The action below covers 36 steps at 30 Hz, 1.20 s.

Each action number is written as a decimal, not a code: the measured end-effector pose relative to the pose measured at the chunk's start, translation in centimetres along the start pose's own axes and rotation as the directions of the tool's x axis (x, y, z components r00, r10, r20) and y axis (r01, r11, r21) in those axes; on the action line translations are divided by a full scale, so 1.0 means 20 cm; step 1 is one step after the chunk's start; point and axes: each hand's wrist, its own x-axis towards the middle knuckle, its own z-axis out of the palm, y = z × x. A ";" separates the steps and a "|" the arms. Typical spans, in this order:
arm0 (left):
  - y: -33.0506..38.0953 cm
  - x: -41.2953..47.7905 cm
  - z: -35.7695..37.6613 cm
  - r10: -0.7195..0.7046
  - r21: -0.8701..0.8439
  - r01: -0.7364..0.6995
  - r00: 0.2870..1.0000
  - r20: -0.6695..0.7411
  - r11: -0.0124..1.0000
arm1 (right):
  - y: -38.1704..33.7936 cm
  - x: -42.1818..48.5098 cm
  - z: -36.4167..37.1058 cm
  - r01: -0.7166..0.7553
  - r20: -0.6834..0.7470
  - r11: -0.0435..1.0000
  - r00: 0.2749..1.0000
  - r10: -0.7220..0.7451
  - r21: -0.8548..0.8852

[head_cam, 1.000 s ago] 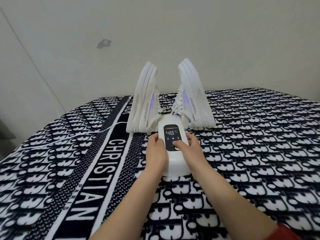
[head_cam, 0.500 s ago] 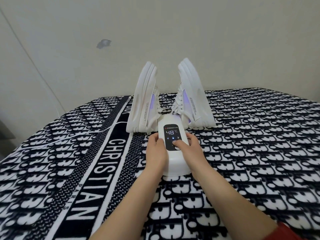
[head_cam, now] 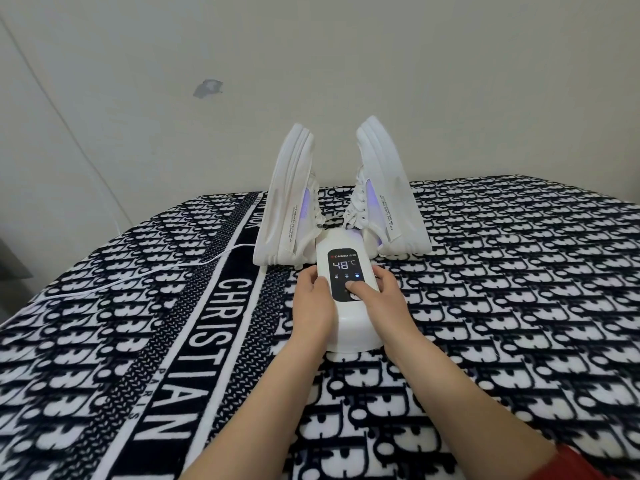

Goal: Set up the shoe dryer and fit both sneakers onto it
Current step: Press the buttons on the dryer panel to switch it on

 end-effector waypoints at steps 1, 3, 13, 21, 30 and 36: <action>0.00 0.00 0.00 0.001 -0.001 -0.001 1.000 0.001 1.000 | 0.00 0.00 0.00 0.001 0.000 1.000 1.000 -0.001 0.000; 0.00 0.00 0.00 -0.002 -0.002 0.002 1.000 0.004 1.000 | 0.00 0.00 0.00 0.002 0.001 1.000 1.000 -0.002 0.000; 0.00 0.01 -0.01 0.015 0.017 -0.015 1.000 0.017 1.000 | 0.01 0.01 0.00 -0.003 0.012 1.000 1.000 0.003 0.012; -0.01 0.02 -0.01 0.011 0.007 -0.011 1.000 0.015 1.000 | 0.03 0.02 0.01 0.004 0.010 1.000 1.000 -0.004 0.012; -0.04 0.02 0.00 0.079 0.045 -0.078 0.997 -0.024 0.996 | 0.04 0.02 0.02 0.055 -0.025 0.998 0.998 -0.056 -0.032; -0.05 0.02 0.00 0.105 0.089 -0.101 0.993 -0.045 0.991 | 0.06 0.03 0.02 0.094 -0.068 0.990 0.992 -0.102 -0.105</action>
